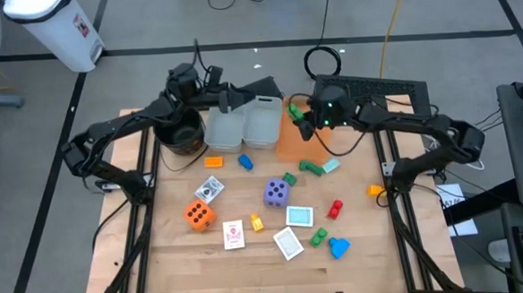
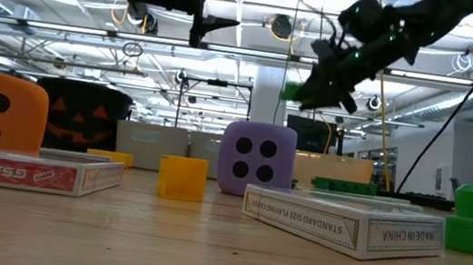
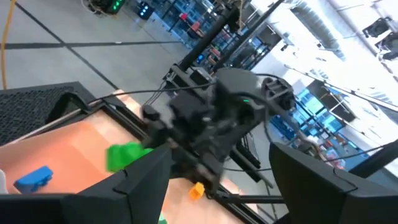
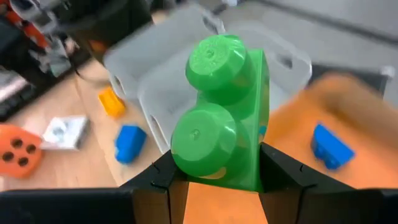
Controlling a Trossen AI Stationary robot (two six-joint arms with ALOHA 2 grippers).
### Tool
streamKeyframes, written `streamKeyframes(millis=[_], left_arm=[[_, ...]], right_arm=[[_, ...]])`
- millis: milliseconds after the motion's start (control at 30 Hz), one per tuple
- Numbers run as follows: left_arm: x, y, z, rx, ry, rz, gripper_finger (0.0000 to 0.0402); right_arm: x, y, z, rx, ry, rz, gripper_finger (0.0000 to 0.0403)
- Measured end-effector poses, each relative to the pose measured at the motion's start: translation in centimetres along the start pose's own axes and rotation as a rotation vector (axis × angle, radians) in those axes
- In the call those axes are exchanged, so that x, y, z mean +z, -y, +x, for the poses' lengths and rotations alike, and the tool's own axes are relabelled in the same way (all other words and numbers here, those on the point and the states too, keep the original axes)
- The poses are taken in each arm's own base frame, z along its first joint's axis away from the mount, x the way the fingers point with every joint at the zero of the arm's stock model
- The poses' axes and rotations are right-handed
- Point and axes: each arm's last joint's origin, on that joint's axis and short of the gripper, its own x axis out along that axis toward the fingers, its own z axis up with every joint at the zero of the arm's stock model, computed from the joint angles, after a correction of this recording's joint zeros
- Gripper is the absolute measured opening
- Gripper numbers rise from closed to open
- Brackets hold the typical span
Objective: Pick & Place Toys
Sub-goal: Put the top light green game piece into the orange bin
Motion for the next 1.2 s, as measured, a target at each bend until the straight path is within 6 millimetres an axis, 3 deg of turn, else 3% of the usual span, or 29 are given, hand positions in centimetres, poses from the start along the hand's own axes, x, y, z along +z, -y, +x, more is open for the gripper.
streamKeyframes(millis=[300, 767, 1200], left_arm=[[-0.6, 0.7, 0.6, 0.003, 0.000, 0.017, 0.0273], [-0.7, 0.8, 0.7, 0.007, 0.005, 0.026, 0.0273], [-0.8, 1.0, 0.9, -0.001, -0.002, 0.026, 0.0273]], right_arm=[[-0.5, 3.6, 3.0, -0.034, -0.174, 0.051, 0.0138], [1.6, 4.9, 7.6, -0.067, -0.406, -0.070, 0.0138], [-0.1, 5.7, 9.6, -0.114, -0.500, -0.068, 0.0138]])
